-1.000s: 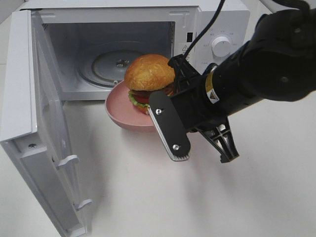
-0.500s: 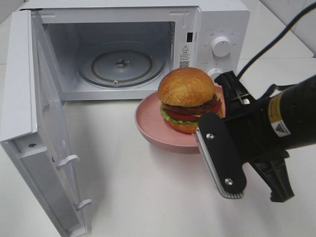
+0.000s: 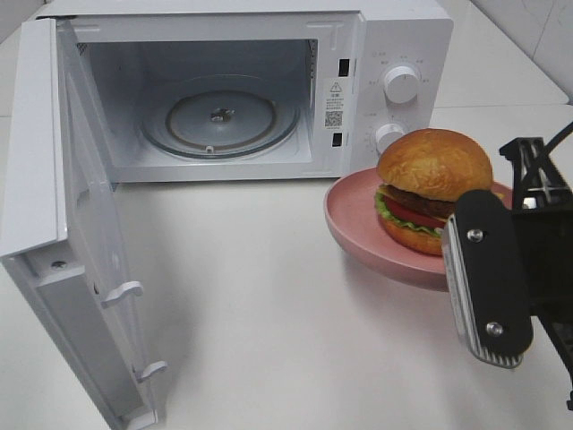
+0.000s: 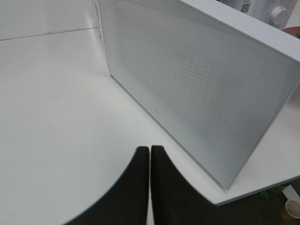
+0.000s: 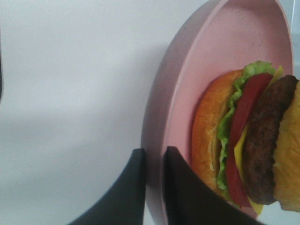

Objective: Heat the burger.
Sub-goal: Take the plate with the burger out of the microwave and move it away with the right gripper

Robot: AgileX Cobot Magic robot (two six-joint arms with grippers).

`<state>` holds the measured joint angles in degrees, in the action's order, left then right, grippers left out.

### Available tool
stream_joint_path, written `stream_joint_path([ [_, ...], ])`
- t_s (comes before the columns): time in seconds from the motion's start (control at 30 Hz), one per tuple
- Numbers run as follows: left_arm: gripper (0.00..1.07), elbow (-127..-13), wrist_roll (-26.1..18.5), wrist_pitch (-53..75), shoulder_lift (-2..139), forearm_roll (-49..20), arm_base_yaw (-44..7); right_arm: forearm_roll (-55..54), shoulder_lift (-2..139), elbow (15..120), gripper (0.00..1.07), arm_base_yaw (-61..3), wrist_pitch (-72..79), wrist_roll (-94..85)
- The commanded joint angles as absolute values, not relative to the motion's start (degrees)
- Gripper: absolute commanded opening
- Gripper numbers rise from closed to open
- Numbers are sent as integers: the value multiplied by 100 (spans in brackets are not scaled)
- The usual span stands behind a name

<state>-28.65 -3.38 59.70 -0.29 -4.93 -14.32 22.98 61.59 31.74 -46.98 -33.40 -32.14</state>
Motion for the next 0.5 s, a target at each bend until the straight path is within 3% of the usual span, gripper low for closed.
stream_joint_path([
  [0.03,0,-2853,-321,5913,-126,-521,-1415,2659,5982,3197,0,-4727,-3317,-2710],
  [0.5,0,-2853,-321,5913,-126,-521,-1415,4217,5987,2595,0,-4710,-3558,441],
])
